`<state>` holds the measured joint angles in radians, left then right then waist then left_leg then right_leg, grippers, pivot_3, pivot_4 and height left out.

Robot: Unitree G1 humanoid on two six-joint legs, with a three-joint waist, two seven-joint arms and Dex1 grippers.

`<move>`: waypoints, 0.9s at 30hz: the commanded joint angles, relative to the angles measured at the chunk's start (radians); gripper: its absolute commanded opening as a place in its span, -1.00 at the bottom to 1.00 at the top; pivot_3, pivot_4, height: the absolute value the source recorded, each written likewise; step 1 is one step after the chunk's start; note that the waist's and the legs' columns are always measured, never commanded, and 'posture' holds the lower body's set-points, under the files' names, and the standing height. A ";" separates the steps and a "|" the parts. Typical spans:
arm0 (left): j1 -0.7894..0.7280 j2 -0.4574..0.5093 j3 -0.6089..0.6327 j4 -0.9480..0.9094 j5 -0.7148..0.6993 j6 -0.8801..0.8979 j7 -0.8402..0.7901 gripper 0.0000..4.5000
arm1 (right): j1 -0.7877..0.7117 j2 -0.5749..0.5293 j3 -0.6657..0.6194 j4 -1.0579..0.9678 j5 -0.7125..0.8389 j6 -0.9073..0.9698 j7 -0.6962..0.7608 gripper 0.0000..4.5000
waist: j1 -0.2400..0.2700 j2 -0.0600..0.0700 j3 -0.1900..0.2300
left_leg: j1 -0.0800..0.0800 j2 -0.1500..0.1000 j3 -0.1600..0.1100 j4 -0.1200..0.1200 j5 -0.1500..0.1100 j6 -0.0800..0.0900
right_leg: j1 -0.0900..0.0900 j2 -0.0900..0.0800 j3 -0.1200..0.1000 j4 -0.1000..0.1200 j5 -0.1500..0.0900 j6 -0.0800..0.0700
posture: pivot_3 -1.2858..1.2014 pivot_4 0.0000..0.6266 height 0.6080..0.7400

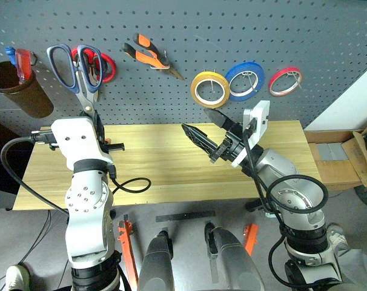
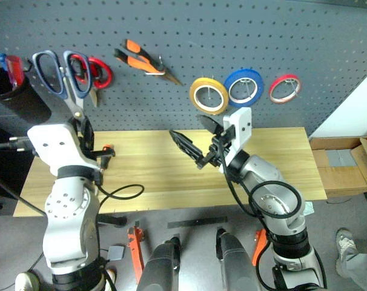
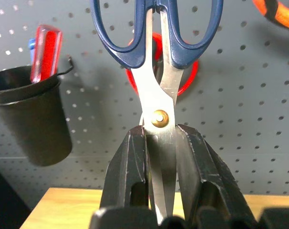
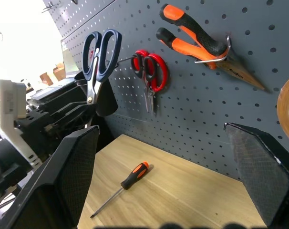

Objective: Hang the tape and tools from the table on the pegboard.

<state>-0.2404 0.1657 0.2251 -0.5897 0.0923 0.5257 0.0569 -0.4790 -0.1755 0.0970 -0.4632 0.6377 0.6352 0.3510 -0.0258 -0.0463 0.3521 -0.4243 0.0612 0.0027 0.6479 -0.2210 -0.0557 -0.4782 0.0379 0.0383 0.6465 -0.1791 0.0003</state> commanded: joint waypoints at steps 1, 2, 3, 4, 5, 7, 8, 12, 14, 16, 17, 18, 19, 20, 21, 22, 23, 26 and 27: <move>-0.019 0.021 0.022 0.024 -0.023 -0.040 -0.017 -0.79 | -0.002 0.004 -0.012 -0.034 -0.004 -0.021 -0.002 1.00 | -0.001 0.000 0.000 | 0.000 0.000 0.000 0.000 0.000 0.000 | 0.000 0.000 0.000 0.000 0.000 0.000 | 0.05 0.04 1.00; -0.021 0.024 0.026 0.037 -0.027 -0.048 -0.019 -0.79 | -0.001 0.003 -0.013 -0.036 -0.005 -0.022 -0.004 1.00 | -0.001 0.000 0.000 | 0.000 0.000 0.000 0.000 0.000 0.000 | 0.000 0.000 0.000 0.000 0.000 0.000 | 0.05 0.04 1.00; -0.018 0.026 0.031 0.047 -0.029 -0.055 -0.019 -0.79 | 0.001 0.002 -0.014 -0.037 -0.006 -0.021 -0.006 1.00 | -0.001 0.000 0.000 | 0.000 0.000 0.000 0.000 0.000 0.000 | 0.000 0.000 0.000 0.000 0.000 0.000 | 0.05 0.04 1.00; -0.015 0.026 0.037 0.054 -0.030 -0.060 -0.017 -0.79 | 0.002 0.001 -0.015 -0.039 -0.007 -0.021 -0.007 1.00 | -0.001 0.000 0.000 | 0.000 0.000 0.000 0.000 0.000 0.000 | 0.000 0.000 0.000 0.000 0.000 0.000 | 0.05 0.04 1.00; -0.012 0.027 0.044 0.058 -0.033 -0.060 -0.018 -0.79 | 0.003 0.000 -0.015 -0.040 -0.007 -0.020 -0.009 1.00 | -0.001 0.000 0.000 | 0.000 0.000 0.000 0.000 0.000 0.000 | 0.000 0.000 0.000 0.000 0.000 0.000 | 0.05 0.06 1.00; -0.003 0.027 0.053 0.069 -0.045 -0.052 -0.027 -0.79 | 0.005 -0.001 -0.017 -0.045 -0.007 -0.017 -0.013 1.00 | -0.001 0.000 0.000 | 0.000 0.000 0.000 0.000 0.000 0.000 | 0.000 0.000 0.000 0.000 0.000 0.000 | 0.04 0.06 1.00; 0.000 0.026 0.056 0.075 -0.051 -0.048 -0.030 -0.79 | 0.006 -0.001 -0.017 -0.048 -0.006 -0.015 -0.014 1.00 | -0.001 0.000 0.000 | 0.000 0.000 0.000 0.000 0.000 0.000 | 0.000 0.000 0.000 0.000 0.000 0.000 | 0.04 0.06 1.00; -0.002 0.035 0.052 0.086 -0.056 -0.048 -0.038 -0.79 | 0.005 -0.002 -0.019 -0.047 -0.006 -0.014 -0.014 1.00 | -0.001 0.000 0.000 | 0.000 0.000 0.000 0.000 0.000 0.000 | 0.000 0.000 0.000 0.000 0.000 0.000 | 0.04 0.06 1.00; -0.002 0.036 0.051 0.087 -0.056 -0.050 -0.038 -0.79 | 0.003 -0.003 -0.019 -0.045 -0.006 -0.015 -0.013 1.00 | -0.001 0.000 0.000 | 0.000 0.000 0.000 0.000 0.000 0.000 | 0.000 0.000 0.000 0.000 0.000 0.000 | 0.04 0.05 1.00; -0.001 0.038 0.053 0.089 -0.055 -0.051 -0.039 -0.79 | 0.001 -0.004 -0.019 -0.043 -0.005 -0.016 -0.011 1.00 | -0.001 0.000 0.000 | 0.000 0.000 0.000 0.000 0.000 0.000 | 0.000 0.000 0.000 0.000 0.000 0.000 | 0.05 0.05 1.00; 0.000 0.041 0.054 0.090 -0.054 -0.051 -0.040 -0.79 | 0.000 -0.004 -0.019 -0.042 -0.004 -0.017 -0.009 1.00 | -0.001 0.000 0.000 | 0.000 0.000 0.000 0.000 0.000 0.000 | 0.000 0.000 0.000 0.000 0.000 0.000 | 0.05 0.04 1.00; 0.000 0.043 0.054 0.090 -0.053 -0.052 -0.040 -0.79 | -0.001 -0.004 -0.019 -0.041 -0.004 -0.018 -0.007 1.00 | -0.001 0.000 0.000 | 0.000 0.000 0.000 0.000 0.000 0.000 | 0.000 0.000 0.000 0.000 0.000 0.000 | 0.05 0.04 1.00; -0.001 0.048 0.056 0.093 -0.050 -0.052 -0.040 -0.79 | -0.002 -0.004 -0.018 -0.040 -0.003 -0.019 -0.006 1.00 | -0.001 0.000 0.000 | 0.000 0.000 0.000 0.000 0.000 0.000 | 0.000 0.000 0.000 0.000 0.000 0.000 | 0.05 0.04 1.00; -0.002 0.050 0.057 0.095 -0.048 -0.052 -0.039 -0.46 | -0.003 -0.004 -0.018 -0.040 -0.003 -0.019 -0.004 1.00 | -0.001 0.000 0.000 | 0.000 0.000 0.000 0.000 0.000 0.000 | 0.000 0.000 0.000 0.000 0.000 0.000 | 0.05 0.04 1.00; -0.006 0.054 0.059 0.100 -0.048 -0.054 -0.040 -0.33 | -0.004 -0.003 -0.018 -0.040 -0.003 -0.020 -0.003 1.00 | -0.001 0.000 0.000 | 0.000 0.000 0.000 0.000 0.000 0.000 | 0.000 0.000 0.000 0.000 0.000 0.000 | 0.05 0.04 1.00; -0.010 0.057 0.062 0.105 -0.049 -0.057 -0.040 -0.18 | -0.004 -0.003 -0.017 -0.040 -0.002 -0.020 -0.003 1.00 | -0.001 0.000 0.000 | 0.000 0.000 0.000 0.000 0.000 0.000 | 0.000 0.000 0.000 0.000 0.000 0.000 | 0.05 0.04 1.00; -0.013 0.060 0.063 0.108 -0.050 -0.059 -0.040 -0.03 | -0.004 -0.002 -0.017 -0.040 -0.002 -0.020 -0.002 1.00 | -0.001 0.000 0.000 | 0.000 0.000 0.000 0.000 0.000 0.000 | 0.000 0.000 0.000 0.000 0.000 0.000 | 0.05 0.03 1.00; -0.022 0.069 0.068 0.124 -0.055 -0.066 -0.040 0.43 | -0.005 -0.001 -0.018 -0.042 -0.001 -0.018 -0.001 1.00 | -0.001 0.000 0.000 | 0.000 0.000 0.000 0.000 0.000 0.000 | 0.000 0.000 0.000 0.000 0.000 0.000 | 0.05 0.04 1.00; -0.023 0.073 0.073 0.130 -0.057 -0.071 -0.041 0.58 | -0.005 -0.001 -0.018 -0.044 -0.001 -0.017 -0.001 1.00 | -0.001 0.000 0.000 | 0.000 0.000 0.000 0.000 0.000 0.000 | 0.000 0.000 0.000 0.000 0.000 0.000 | 0.05 0.04 1.00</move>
<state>-0.2528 0.2226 0.2794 -0.4491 0.0402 0.4876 0.0118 -0.4790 -0.1789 0.0957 -0.4636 0.6257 0.6353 0.3455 -0.0269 -0.0463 0.3521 -0.4242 0.0613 0.0029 0.6479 -0.2210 -0.0558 -0.4782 0.0378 0.0385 0.6465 -0.1791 0.0003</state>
